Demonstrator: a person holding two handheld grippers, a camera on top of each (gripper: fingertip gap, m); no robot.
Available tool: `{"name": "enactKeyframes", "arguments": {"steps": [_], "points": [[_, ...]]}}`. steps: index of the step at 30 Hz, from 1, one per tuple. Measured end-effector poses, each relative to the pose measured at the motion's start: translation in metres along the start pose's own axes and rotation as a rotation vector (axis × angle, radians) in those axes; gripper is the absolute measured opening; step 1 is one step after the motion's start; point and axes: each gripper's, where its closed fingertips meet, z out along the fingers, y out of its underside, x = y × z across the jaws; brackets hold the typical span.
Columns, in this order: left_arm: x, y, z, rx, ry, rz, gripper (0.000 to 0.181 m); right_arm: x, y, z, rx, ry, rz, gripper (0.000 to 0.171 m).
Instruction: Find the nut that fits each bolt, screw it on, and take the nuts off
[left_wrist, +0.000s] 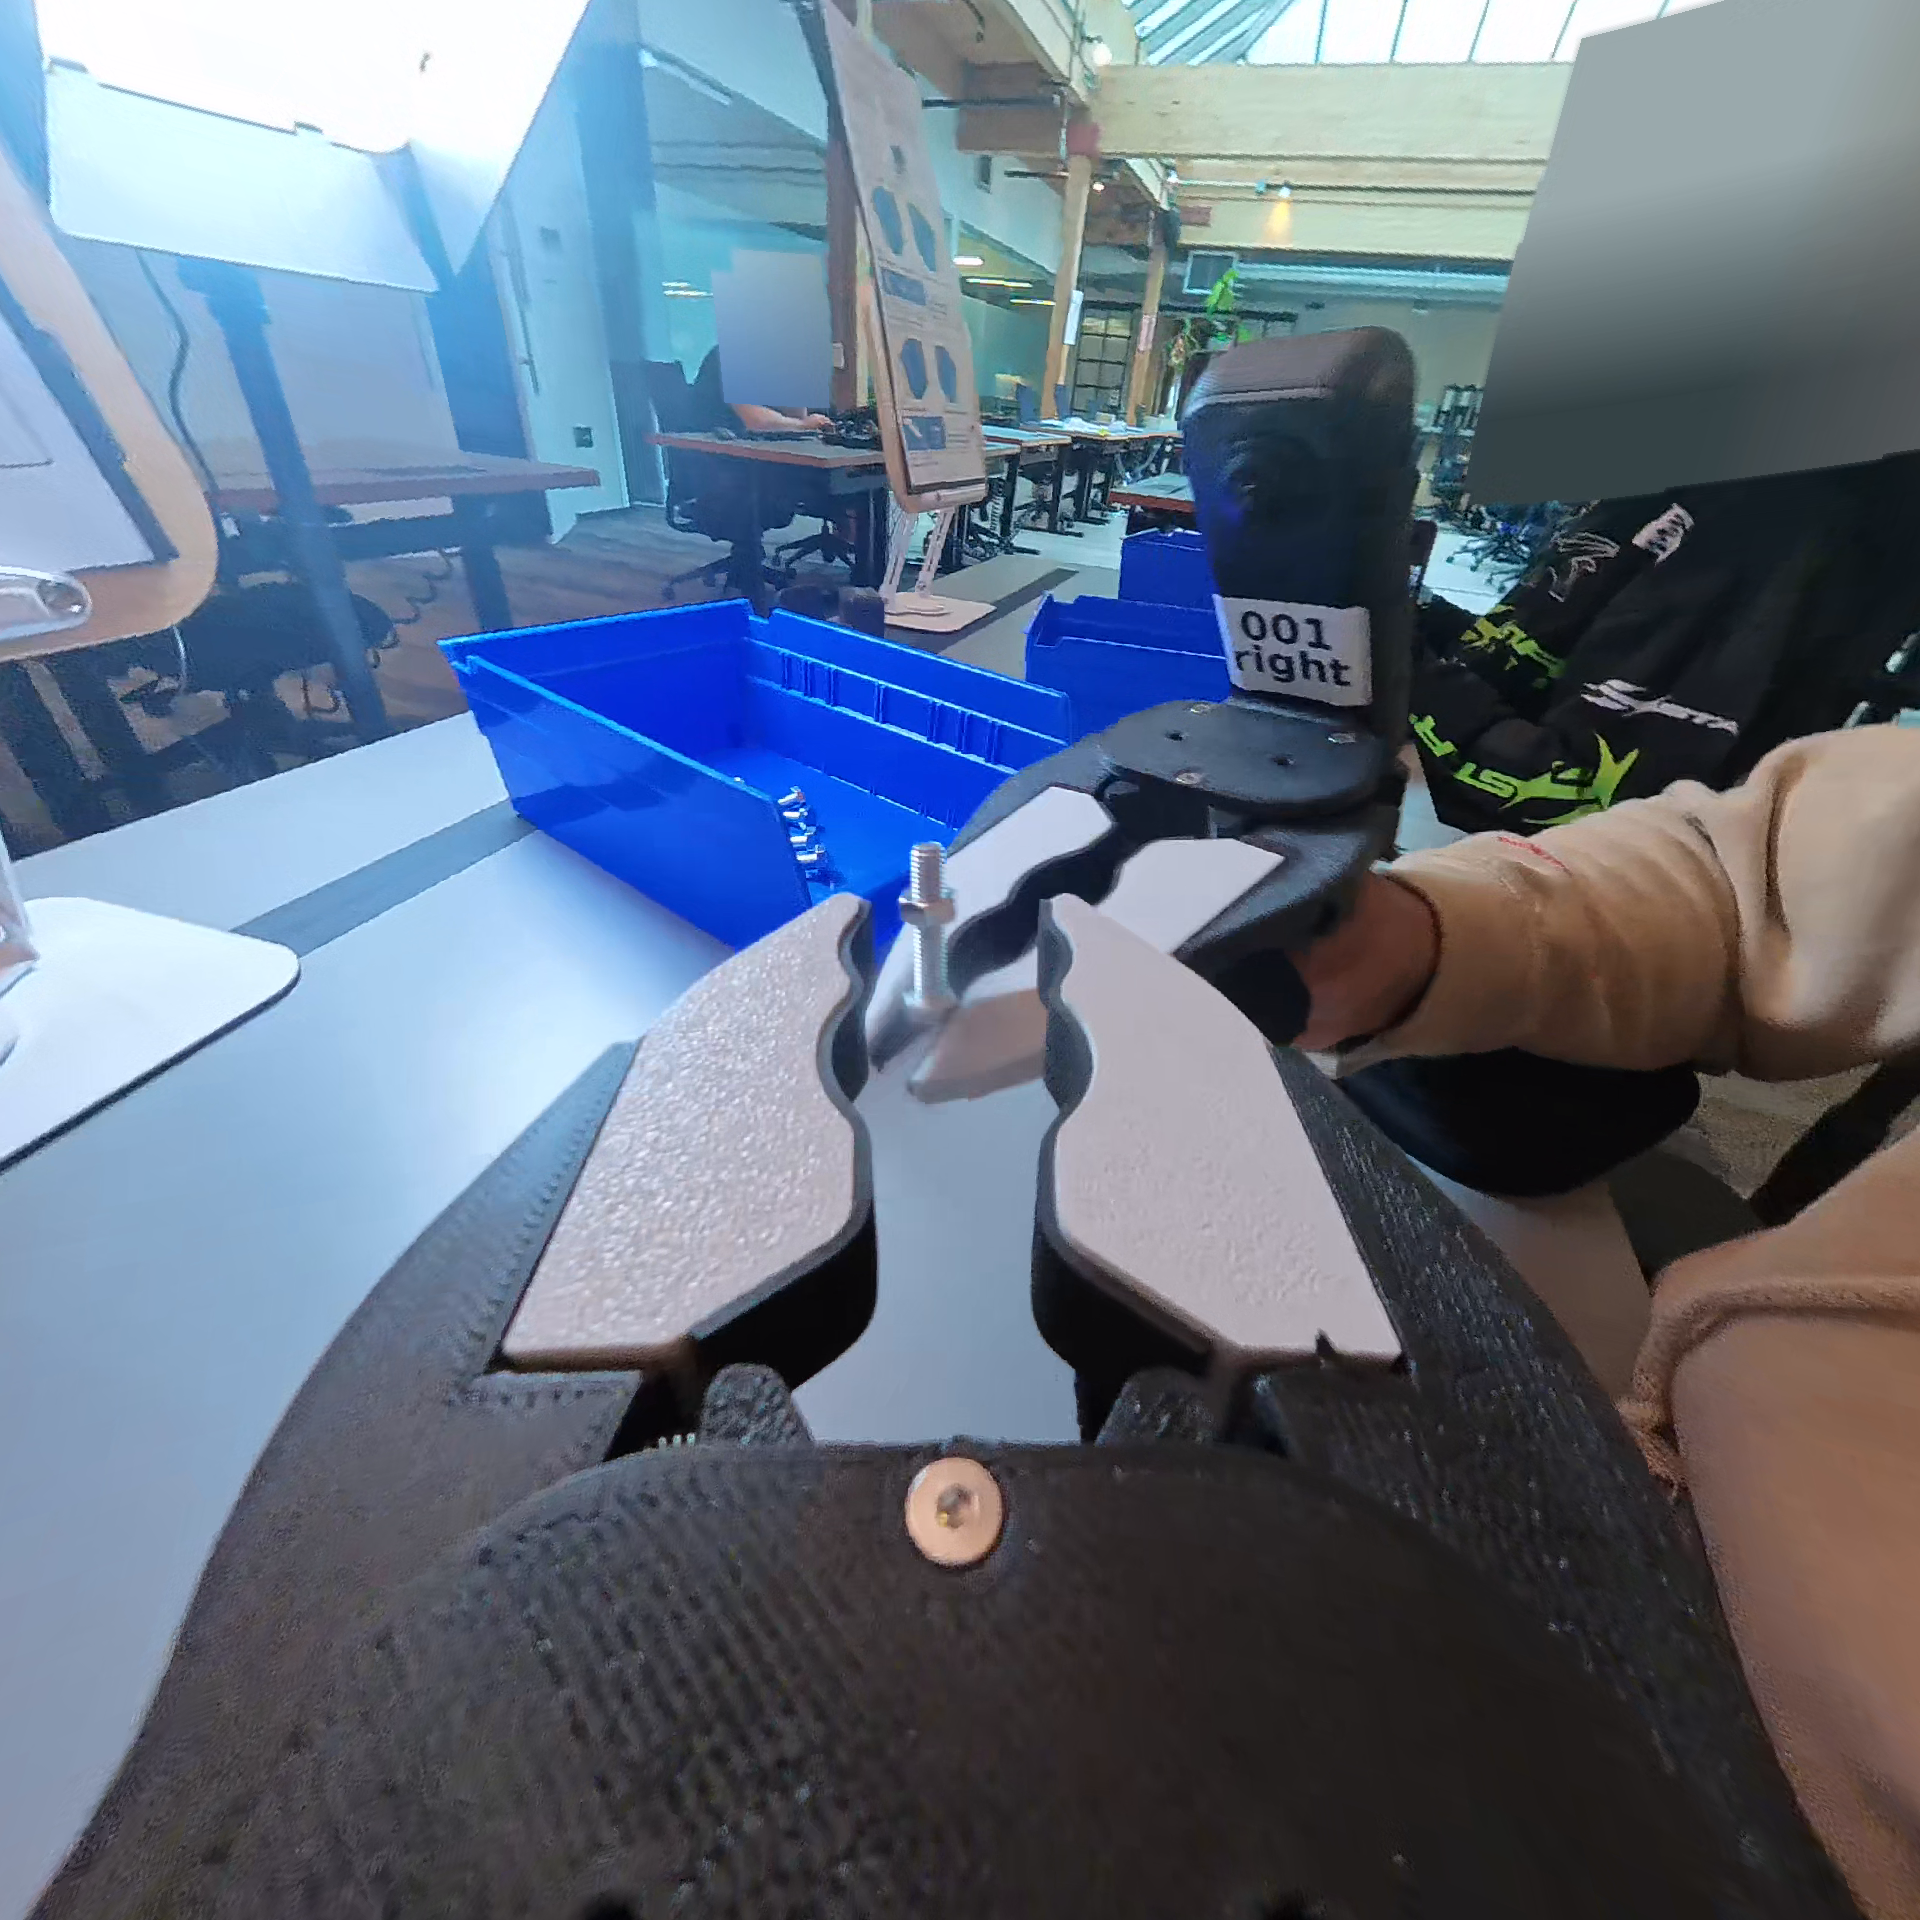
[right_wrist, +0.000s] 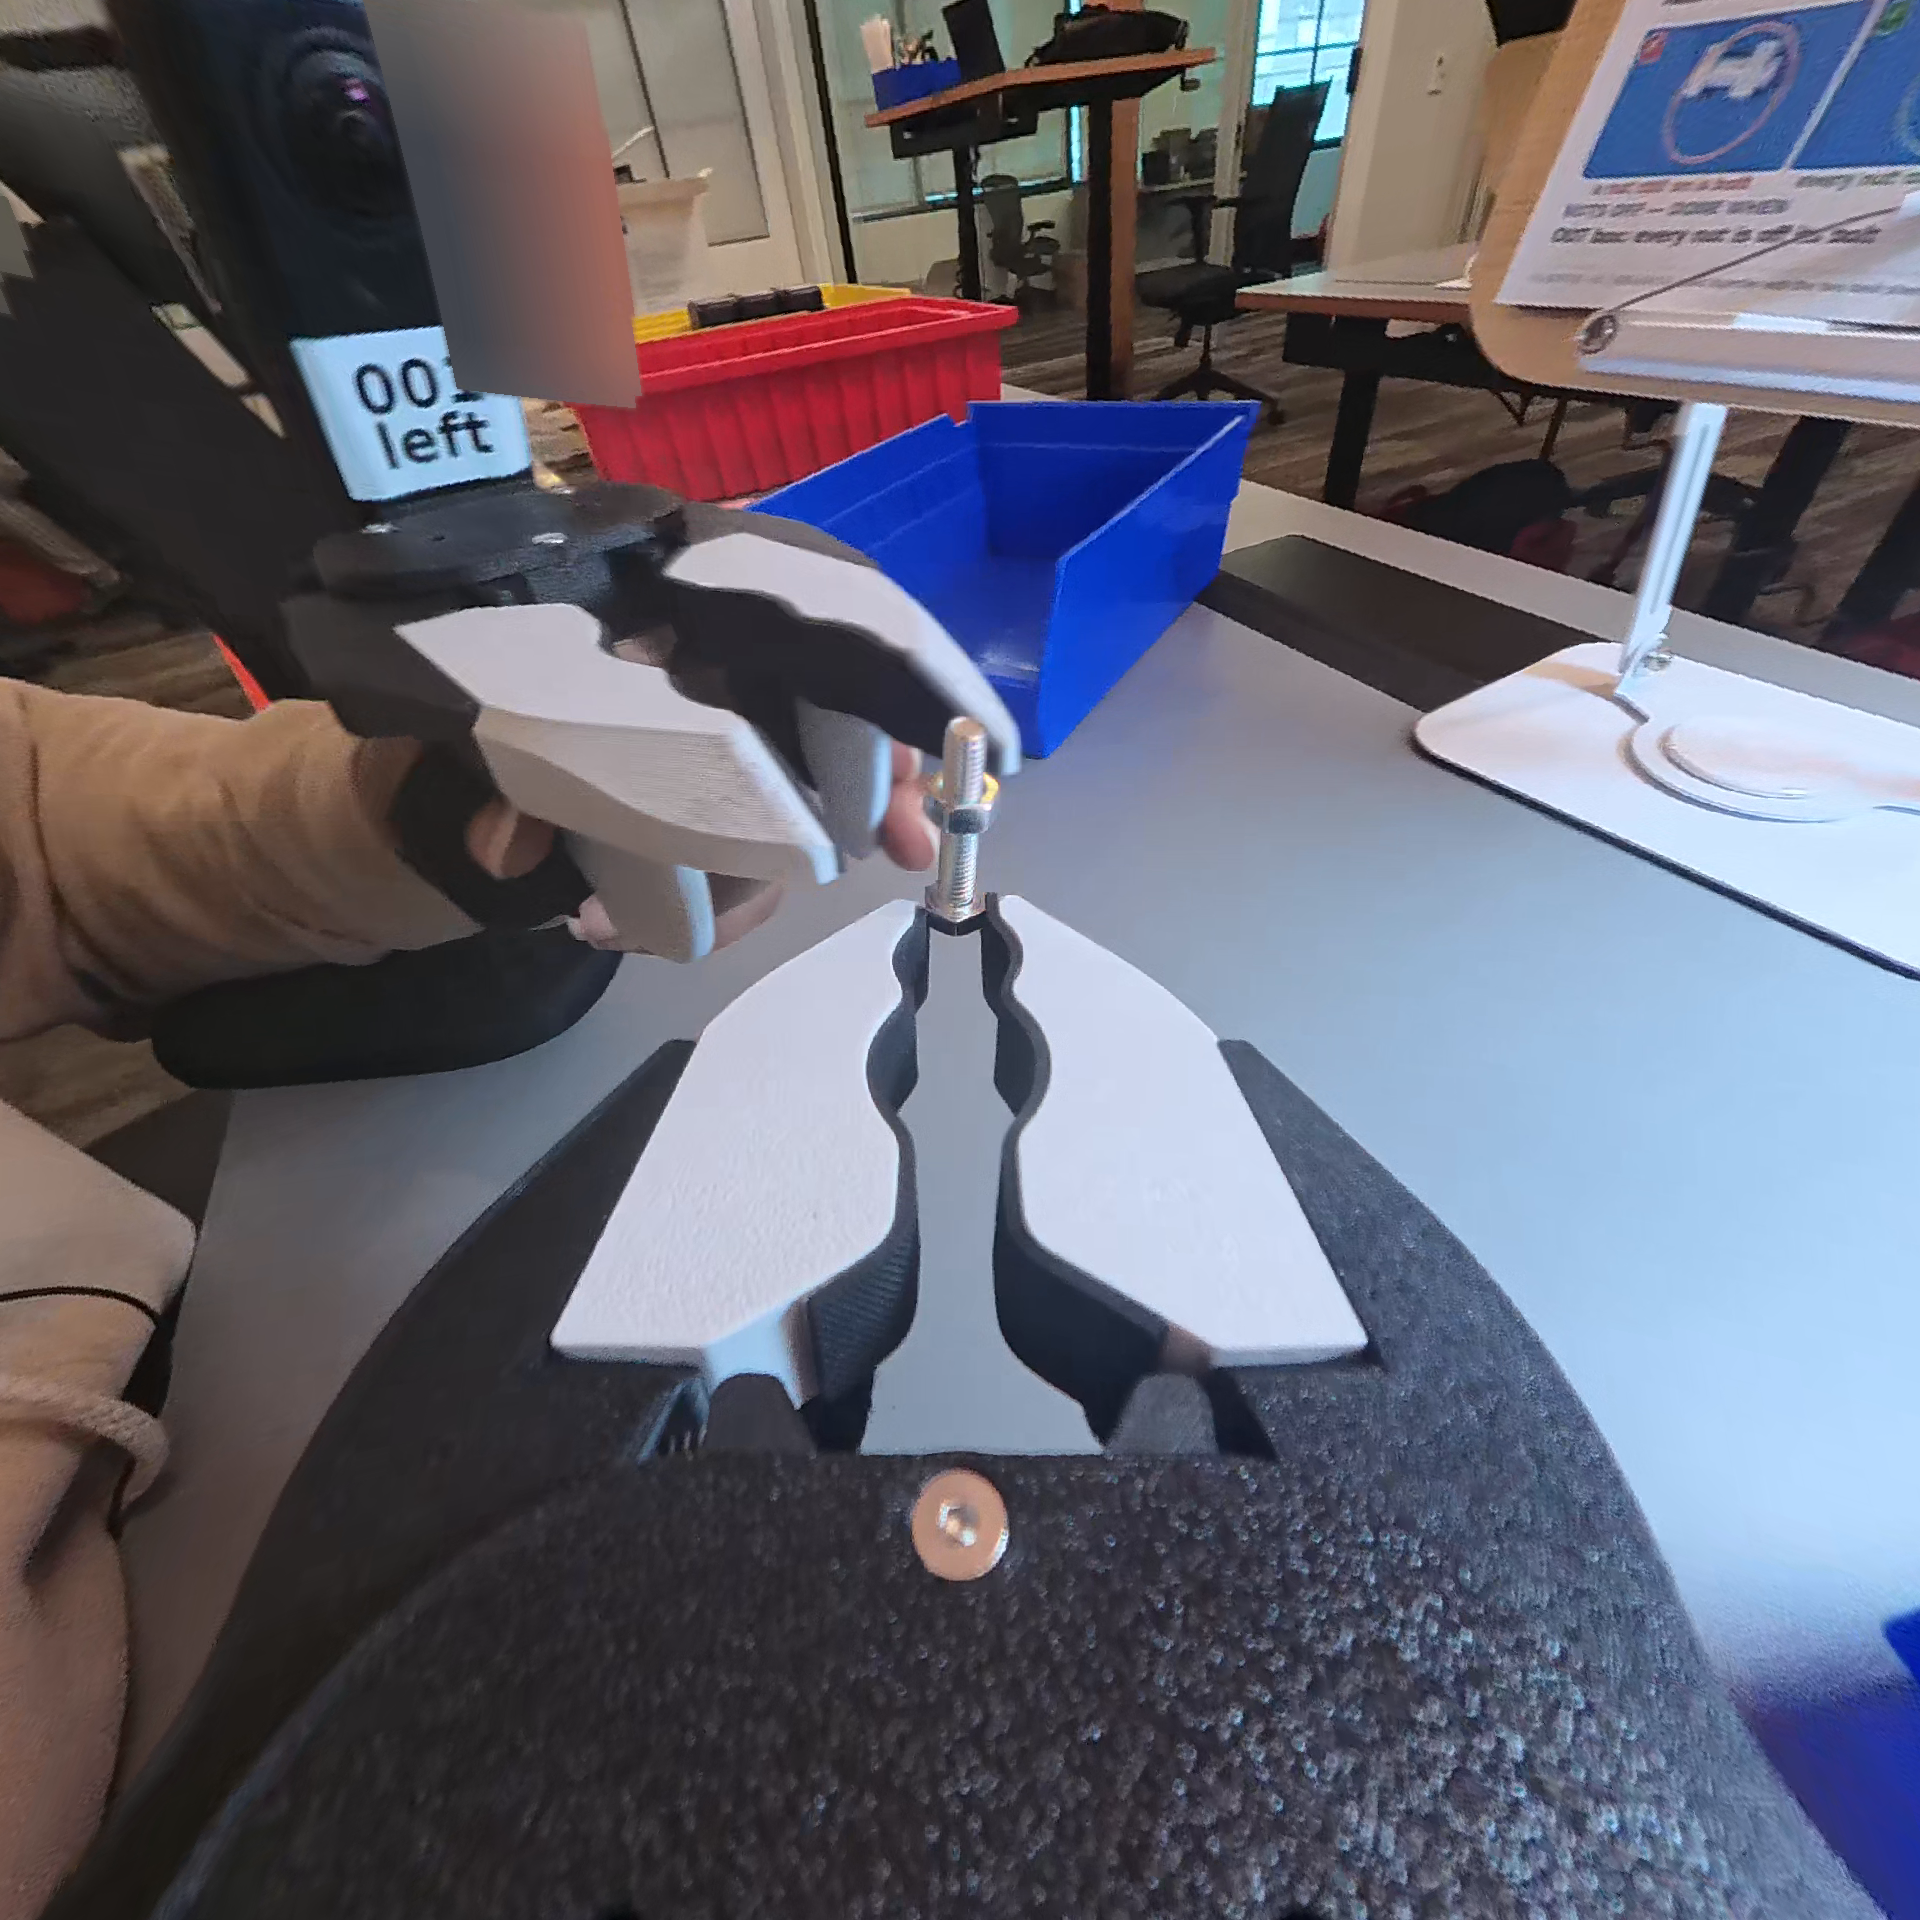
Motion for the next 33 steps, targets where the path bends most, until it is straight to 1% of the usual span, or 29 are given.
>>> {"name": "enactKeyframes", "arguments": {"steps": [2, 5, 6, 7, 9, 13, 15, 16, 18, 19, 29, 33], "points": [[0.0, 0.002, 0.001, -0.009, 0.013, -0.022, 0.032, -0.004, 0.001, 0.002, -0.005, -0.013, -0.01, 0.009], [0.01, 0.003, 0.001, -0.014, 0.058, 0.004, 0.026, 0.0, 0.001, 0.001, -0.006, 0.007, -0.008, 0.009], [0.017, 0.002, -0.001, -0.01, 0.101, 0.018, 0.011, 0.004, 0.001, 0.0, -0.004, 0.022, 0.0, 0.009], [0.021, -0.001, -0.002, 0.003, 0.116, 0.019, 0.01, 0.008, 0.001, -0.001, -0.002, 0.032, 0.01, 0.009], [0.016, -0.002, -0.002, 0.006, 0.076, 0.044, 0.014, 0.011, 0.001, -0.002, -0.006, 0.04, 0.018, 0.009], [0.001, 0.001, 0.0, -0.003, 0.004, 0.014, 0.026, 0.001, 0.006, 0.002, -0.032, 0.009, -0.007, 0.009], [0.0, 0.004, 0.002, -0.014, 0.005, 0.01, 0.029, -0.005, 0.009, 0.005, -0.051, -0.011, -0.023, 0.009], [-0.001, 0.005, 0.002, -0.02, 0.003, 0.013, 0.028, -0.007, 0.01, 0.005, -0.057, -0.017, -0.03, 0.009], [0.0, 0.009, 0.002, -0.044, 0.016, 0.023, 0.015, -0.009, 0.009, 0.005, -0.058, -0.022, -0.037, 0.009], [-0.001, 0.01, 0.001, -0.045, 0.013, 0.022, 0.012, -0.009, 0.009, 0.005, -0.056, -0.022, -0.039, 0.009], [-0.003, 0.001, -0.002, -0.002, 0.002, -0.002, 0.011, -0.009, -0.002, 0.0, 0.031, -0.052, 0.017, 0.009], [-0.002, -0.001, -0.003, 0.007, -0.004, 0.005, 0.008, -0.005, -0.004, -0.001, 0.042, -0.033, 0.046, 0.009]]}}
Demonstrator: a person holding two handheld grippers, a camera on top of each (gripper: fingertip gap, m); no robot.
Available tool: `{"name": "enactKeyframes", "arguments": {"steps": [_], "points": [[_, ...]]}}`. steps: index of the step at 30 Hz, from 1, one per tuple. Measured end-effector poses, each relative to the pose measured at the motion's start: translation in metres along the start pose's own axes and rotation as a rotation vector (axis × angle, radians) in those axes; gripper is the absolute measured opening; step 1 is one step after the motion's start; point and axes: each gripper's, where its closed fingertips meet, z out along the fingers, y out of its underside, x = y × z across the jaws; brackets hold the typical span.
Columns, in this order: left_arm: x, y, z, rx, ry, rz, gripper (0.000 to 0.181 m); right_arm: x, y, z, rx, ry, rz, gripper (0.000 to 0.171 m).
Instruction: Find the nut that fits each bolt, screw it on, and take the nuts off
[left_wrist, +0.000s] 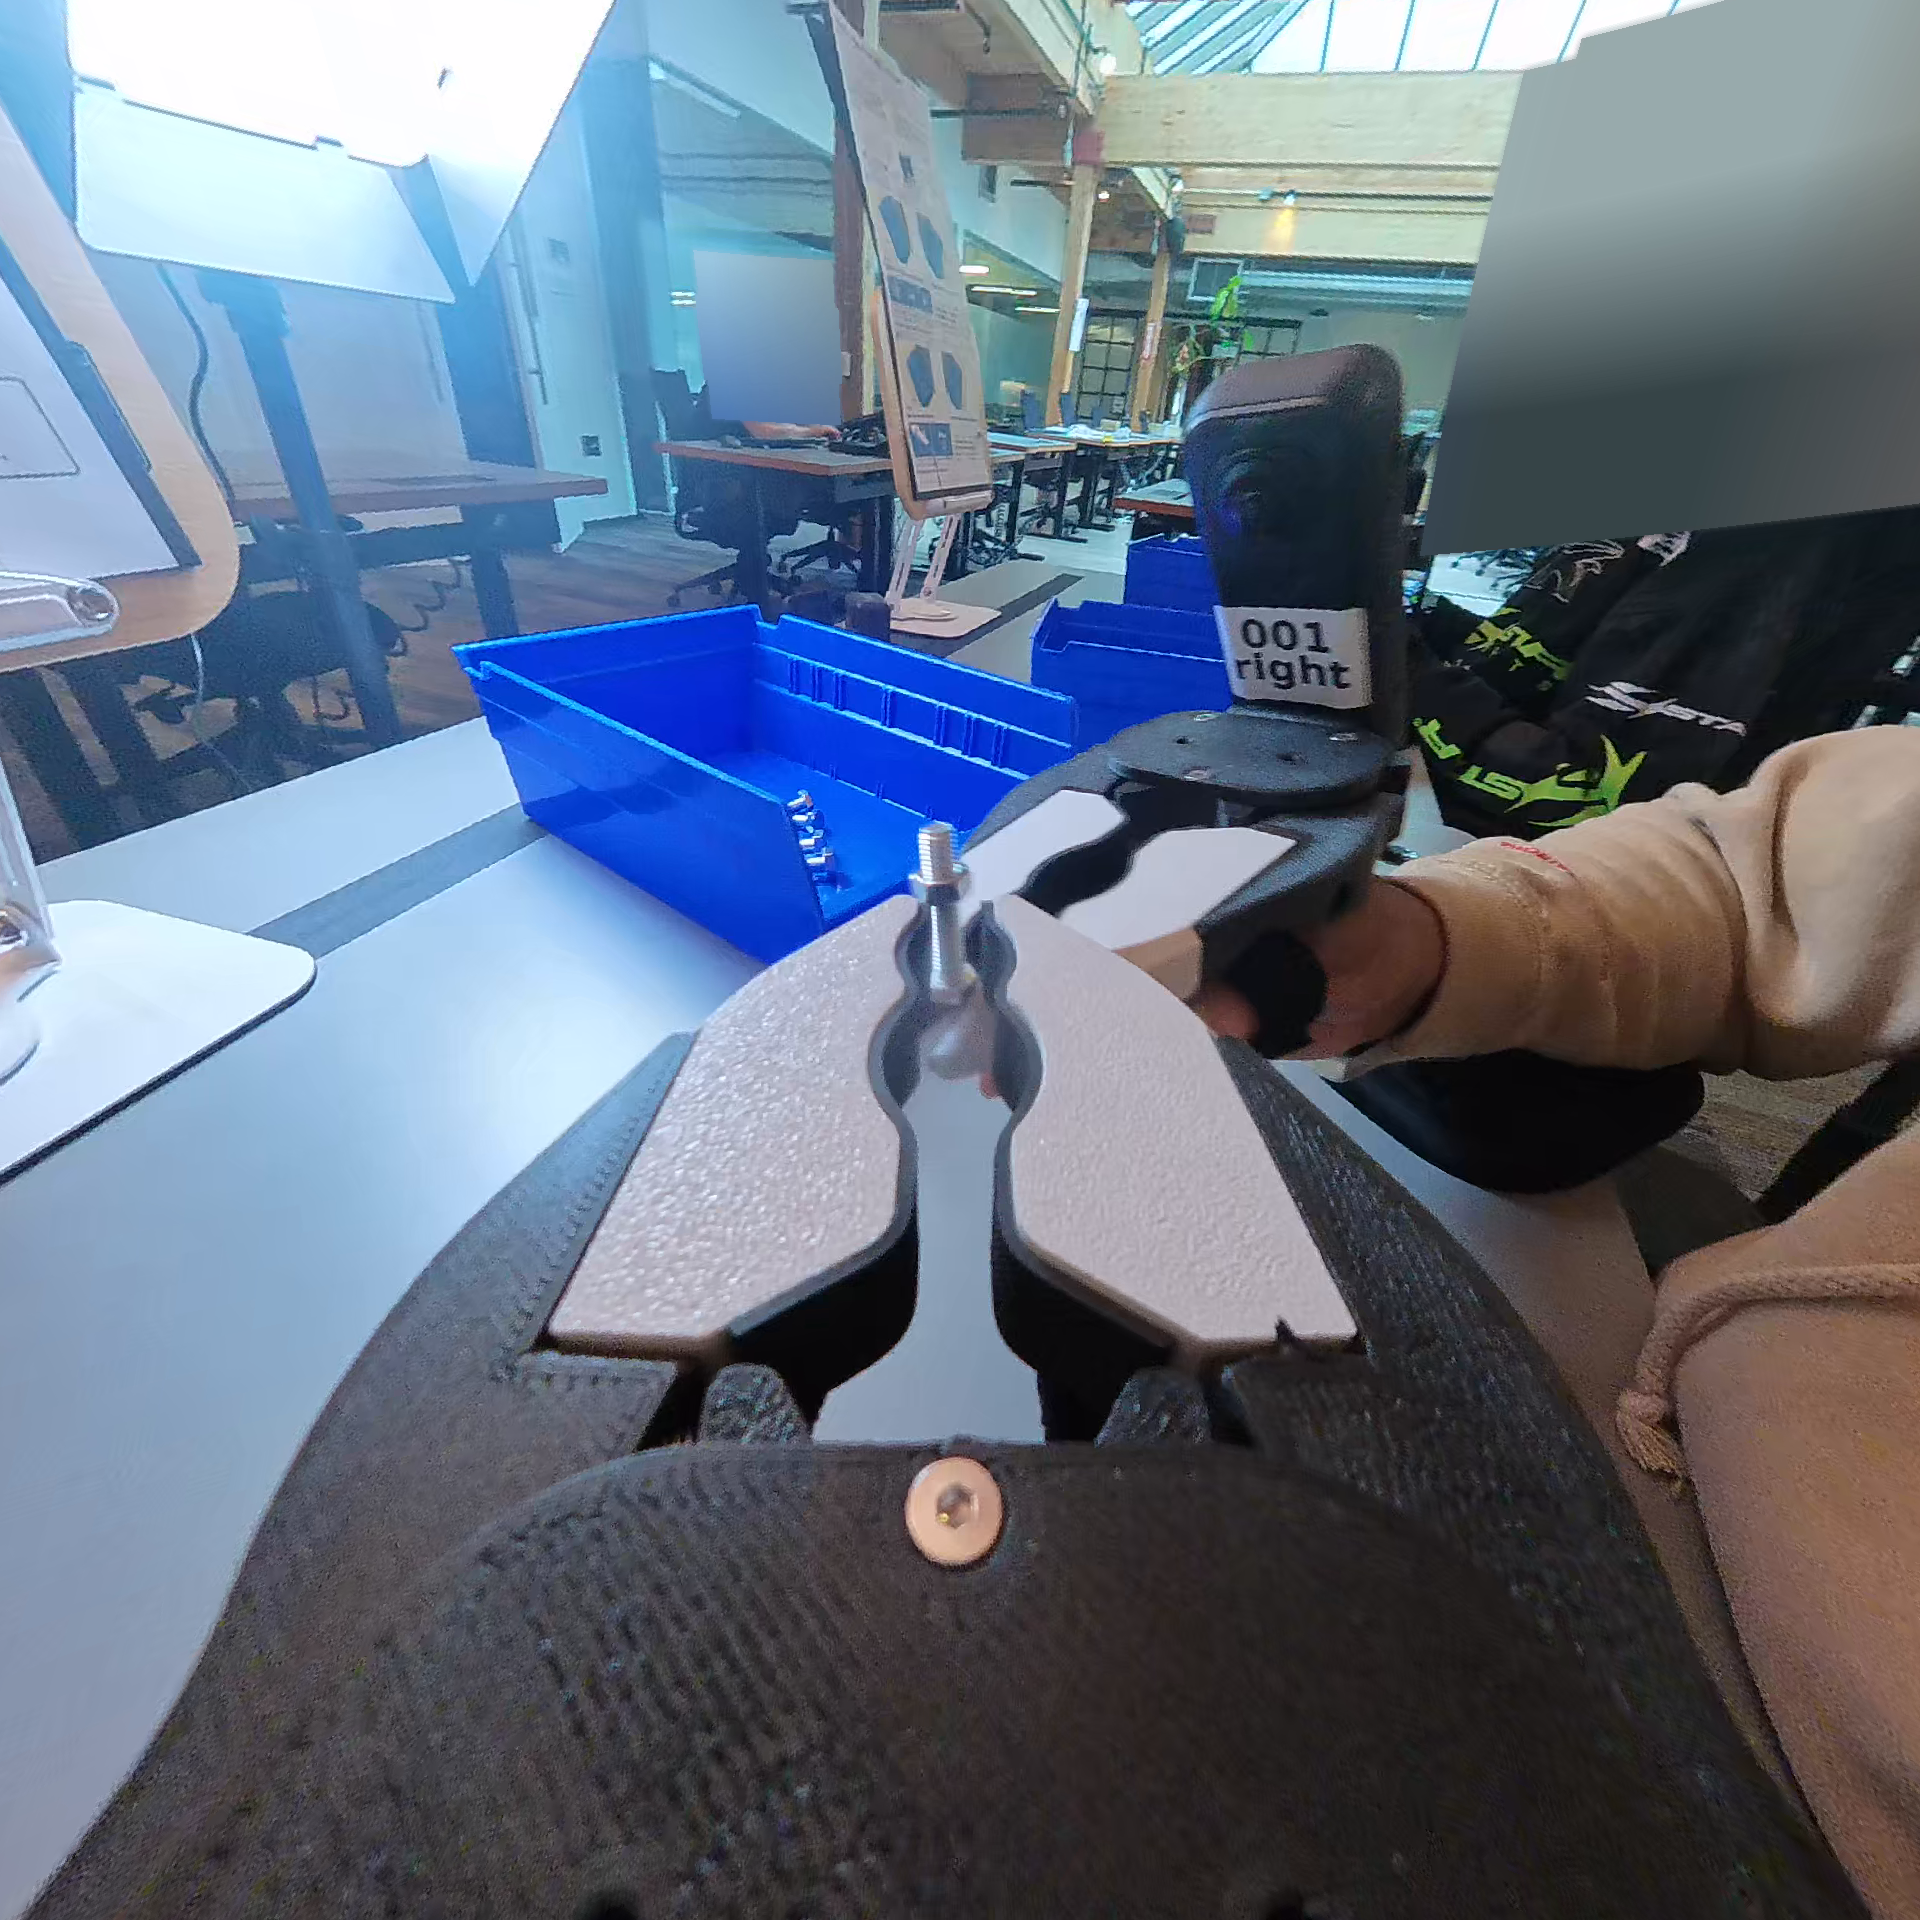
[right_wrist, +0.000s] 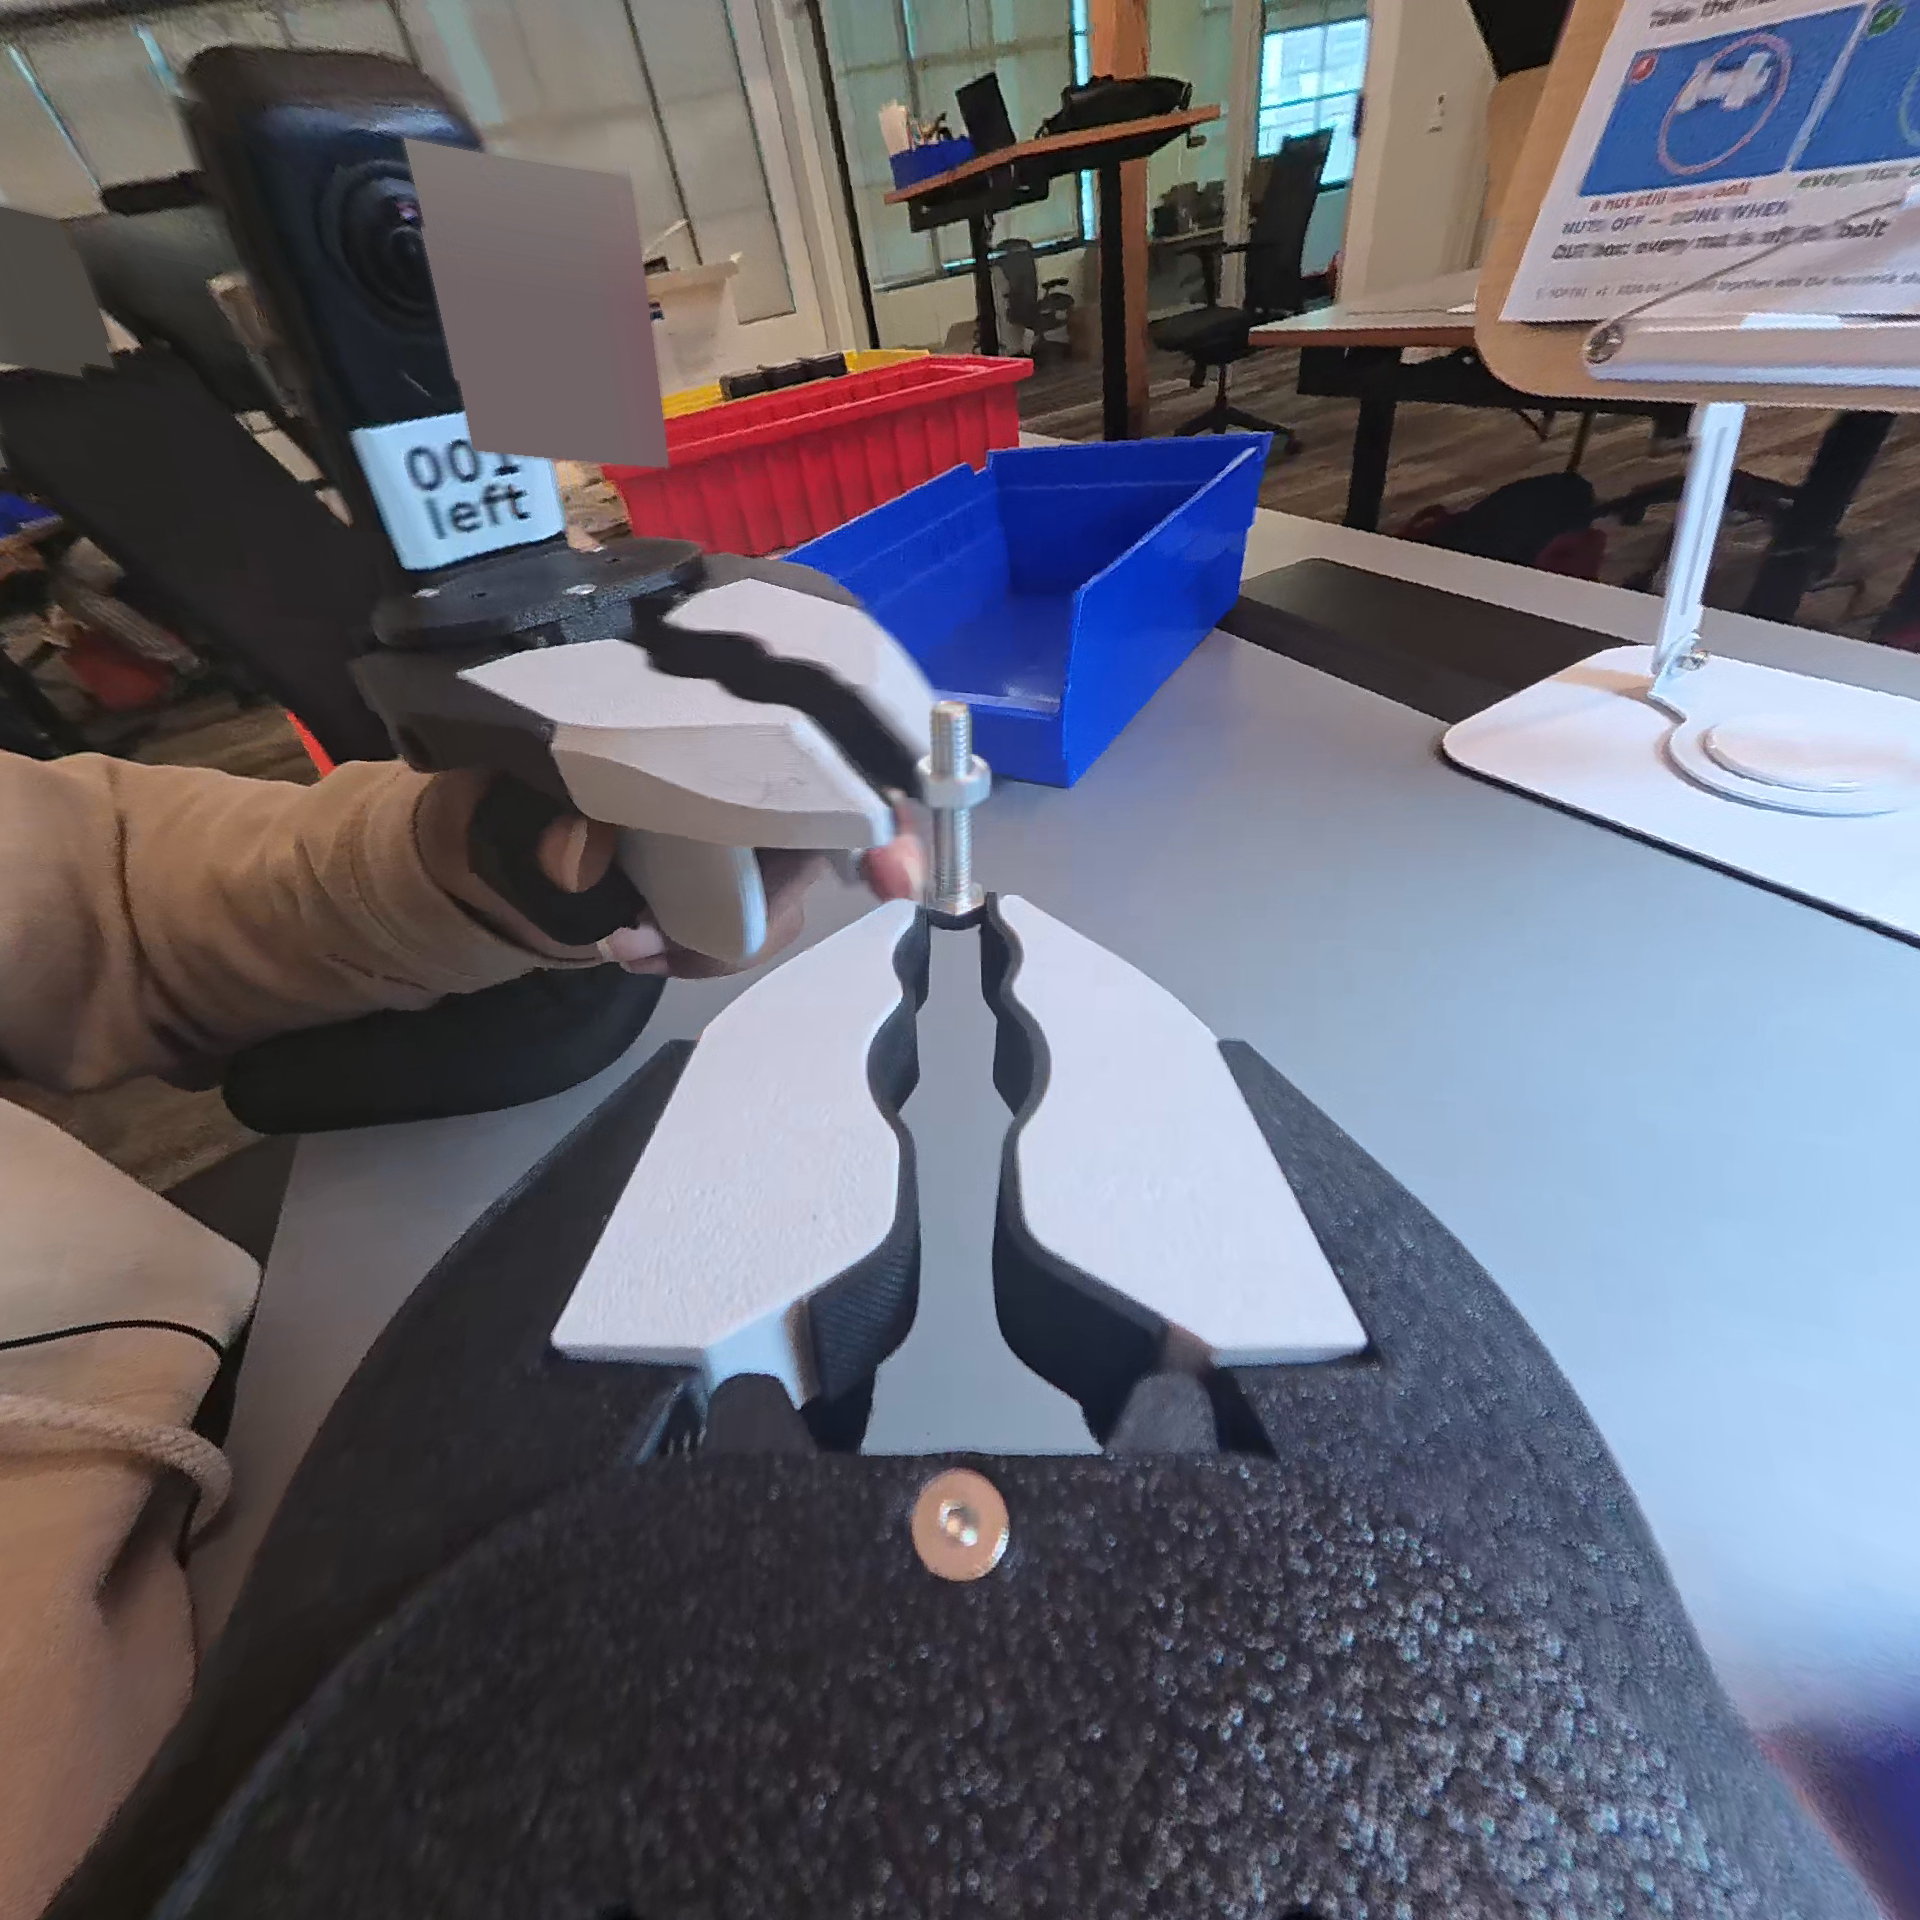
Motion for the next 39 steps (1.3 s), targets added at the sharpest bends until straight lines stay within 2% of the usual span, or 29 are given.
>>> {"name": "enactKeyframes", "arguments": {"steps": [3, 5, 10, 13, 14, 15, 19, 23, 26, 27, 28, 31, 36, 39], "points": [[0.012, -0.004, -0.001, 0.008, 0.051, 0.003, 0.006, 0.012, 0.0, -0.004, 0.0, 0.031, 0.048, 0.009], [0.009, -0.004, -0.001, 0.007, 0.014, 0.03, 0.009, 0.013, 0.0, -0.004, -0.009, 0.041, 0.035, 0.009], [-0.003, -0.001, 0.001, 0.001, -0.031, -0.013, 0.029, 0.001, 0.005, 0.001, -0.041, 0.009, -0.008, 0.009], [0.005, -0.001, 0.001, -0.005, 0.012, -0.008, 0.026, 0.004, 0.006, 0.001, -0.047, 0.021, -0.007, 0.009], [0.011, -0.002, 0.0, -0.007, 0.046, -0.003, 0.014, 0.008, 0.005, 0.0, -0.044, 0.037, 0.003, 0.009], [0.017, -0.003, 0.0, -0.004, 0.072, 0.001, 0.011, 0.013, 0.004, -0.002, -0.04, 0.051, 0.015, 0.009], [0.008, -0.005, 0.0, 0.009, 0.007, 0.021, 0.018, 0.015, 0.003, -0.003, -0.041, 0.058, 0.015, 0.009], [-0.001, 0.002, 0.003, -0.014, -0.018, -0.028, 0.035, 0.002, 0.006, 0.002, -0.059, 0.018, -0.018, 0.009], [0.008, 0.001, 0.003, -0.016, 0.024, -0.025, 0.033, 0.002, 0.006, 0.001, -0.064, 0.021, -0.027, 0.009], [0.011, 0.0, 0.002, -0.016, 0.041, -0.022, 0.026, 0.006, 0.006, 0.0, -0.064, 0.036, -0.024, 0.009], [0.018, -0.003, 0.0, -0.008, 0.082, -0.019, 0.011, 0.011, 0.005, -0.001, -0.06, 0.054, -0.015, 0.009], [0.015, -0.006, -0.001, 0.008, 0.054, -0.008, 0.017, 0.018, 0.003, -0.004, -0.058, 0.071, 0.002, 0.009], [0.001, 0.0, 0.003, -0.007, -0.007, -0.044, 0.042, 0.006, 0.007, 0.0, -0.082, 0.037, -0.03, 0.009], [0.01, 0.001, 0.003, -0.021, 0.039, -0.035, 0.034, 0.006, 0.008, 0.001, -0.092, 0.04, -0.028, 0.009]]}}
